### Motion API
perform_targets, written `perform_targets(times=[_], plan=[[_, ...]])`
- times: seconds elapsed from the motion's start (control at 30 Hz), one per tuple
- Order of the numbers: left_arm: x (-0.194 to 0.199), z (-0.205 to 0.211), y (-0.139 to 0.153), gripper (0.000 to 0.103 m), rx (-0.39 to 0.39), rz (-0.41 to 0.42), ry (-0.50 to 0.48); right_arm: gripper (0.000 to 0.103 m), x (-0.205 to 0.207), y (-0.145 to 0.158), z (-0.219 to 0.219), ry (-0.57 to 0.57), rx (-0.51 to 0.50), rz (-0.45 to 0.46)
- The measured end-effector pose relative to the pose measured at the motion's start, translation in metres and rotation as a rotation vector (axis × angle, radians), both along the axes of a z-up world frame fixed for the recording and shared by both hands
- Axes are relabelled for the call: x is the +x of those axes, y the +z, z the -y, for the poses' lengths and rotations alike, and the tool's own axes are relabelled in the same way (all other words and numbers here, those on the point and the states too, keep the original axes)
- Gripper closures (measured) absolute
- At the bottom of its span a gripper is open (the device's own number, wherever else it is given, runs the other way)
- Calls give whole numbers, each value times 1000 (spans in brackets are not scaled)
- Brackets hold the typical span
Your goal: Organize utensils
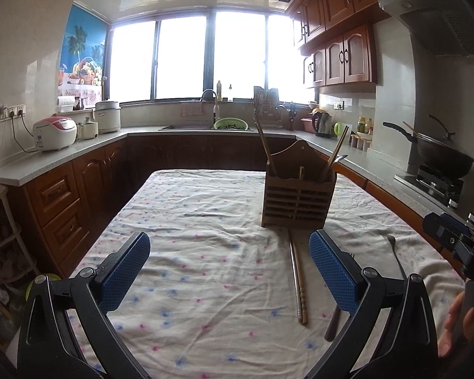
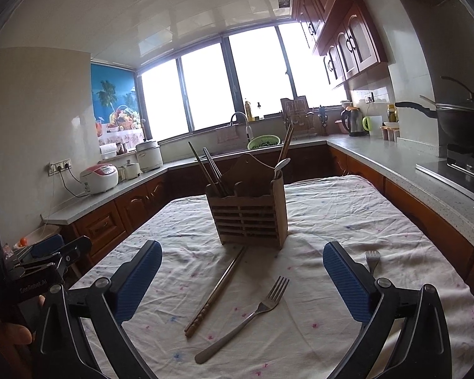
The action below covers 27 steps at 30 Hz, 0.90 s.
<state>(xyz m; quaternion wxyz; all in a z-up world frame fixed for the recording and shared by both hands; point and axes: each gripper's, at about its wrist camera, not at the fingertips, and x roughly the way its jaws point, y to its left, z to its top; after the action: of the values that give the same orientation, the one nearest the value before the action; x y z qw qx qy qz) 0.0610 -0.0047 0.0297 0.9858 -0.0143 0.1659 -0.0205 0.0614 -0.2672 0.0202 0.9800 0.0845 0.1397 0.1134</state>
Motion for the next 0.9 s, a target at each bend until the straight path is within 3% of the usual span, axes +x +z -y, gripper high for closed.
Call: perform_targets(times=[0.27,0.5,0.9], plan=[[-19,7,4,0,27,41,21,0,-26,19,1,-10,-19,81],[-20,8,-17,0,15,28,45,0,-36,-7,-7,-34,-78,99],[-22,7,-41,0,25,19,90,0,-39,-35,-7,-32,-82,112]])
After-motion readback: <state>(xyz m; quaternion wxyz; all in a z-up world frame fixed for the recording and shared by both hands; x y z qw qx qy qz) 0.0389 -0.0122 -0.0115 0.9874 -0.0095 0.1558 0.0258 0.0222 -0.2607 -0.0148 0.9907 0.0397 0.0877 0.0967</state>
